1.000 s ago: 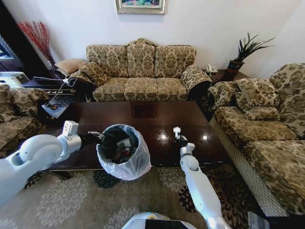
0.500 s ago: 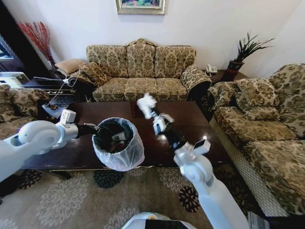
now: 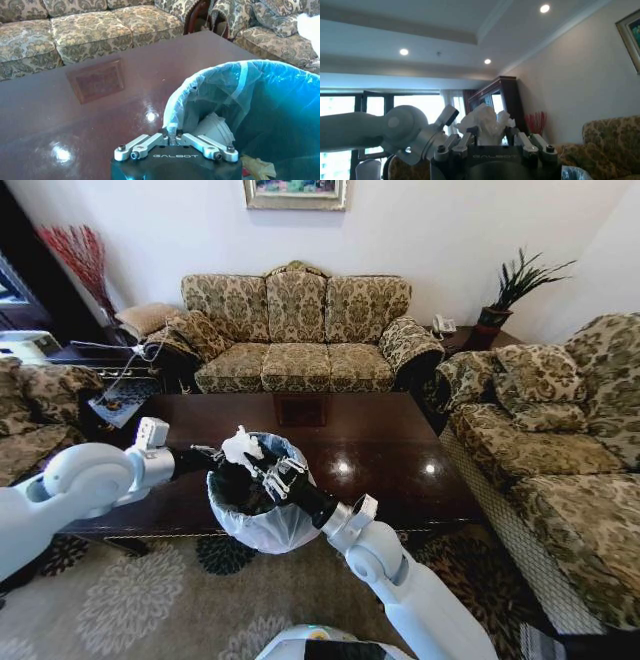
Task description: Move to the front of the table and place the trash on the table into the trash bin.
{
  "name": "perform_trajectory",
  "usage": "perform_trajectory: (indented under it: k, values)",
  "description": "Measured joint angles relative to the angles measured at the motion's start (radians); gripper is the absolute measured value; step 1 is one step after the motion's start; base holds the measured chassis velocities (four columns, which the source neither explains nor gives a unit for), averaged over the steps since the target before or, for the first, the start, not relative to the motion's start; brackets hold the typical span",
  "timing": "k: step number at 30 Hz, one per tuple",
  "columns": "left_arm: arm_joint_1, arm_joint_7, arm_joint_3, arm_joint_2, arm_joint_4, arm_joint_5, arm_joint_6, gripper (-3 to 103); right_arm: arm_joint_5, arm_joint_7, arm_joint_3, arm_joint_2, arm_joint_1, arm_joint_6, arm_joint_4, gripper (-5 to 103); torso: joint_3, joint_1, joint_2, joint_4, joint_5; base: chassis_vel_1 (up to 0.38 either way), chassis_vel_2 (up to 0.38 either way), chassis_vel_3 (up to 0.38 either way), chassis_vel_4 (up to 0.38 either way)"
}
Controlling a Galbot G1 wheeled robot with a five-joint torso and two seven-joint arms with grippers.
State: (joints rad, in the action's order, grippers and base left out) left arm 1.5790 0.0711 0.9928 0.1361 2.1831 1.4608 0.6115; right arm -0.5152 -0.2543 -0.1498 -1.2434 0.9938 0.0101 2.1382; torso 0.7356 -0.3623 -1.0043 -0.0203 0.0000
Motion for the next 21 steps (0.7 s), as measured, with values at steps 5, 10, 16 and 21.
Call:
perform_trajectory:
  k: [5,10,16,21]
  values:
    - [0.001,0.0,0.0,0.004,-0.001,-0.002,0.001,1,-0.004,-0.002,0.008,0.001,0.009,-0.006,0.012,52,0.0,0.0,0.0,0.0001,0.0001,0.0,0.0,0.0,0.0]
    - [0.002,0.001,0.0,0.015,-0.005,-0.005,0.005,1,-0.005,-0.006,0.009,0.004,0.013,-0.008,0.022,68,0.0,0.0,0.0,0.0,0.0,0.0,0.0,0.0,0.0]
    - [0.002,0.003,0.003,0.025,0.002,-0.006,0.008,1,-0.004,-0.008,0.018,0.008,0.019,-0.008,0.026,95,0.0,0.0,0.0,0.0,0.0001,0.0,0.0,0.0,0.0]
    - [0.002,0.004,0.003,0.028,0.003,-0.007,0.009,1,-0.004,-0.008,0.024,0.014,0.025,-0.008,0.029,100,0.0,0.0,0.0,0.0,0.0001,0.0,0.0,0.0,0.0]
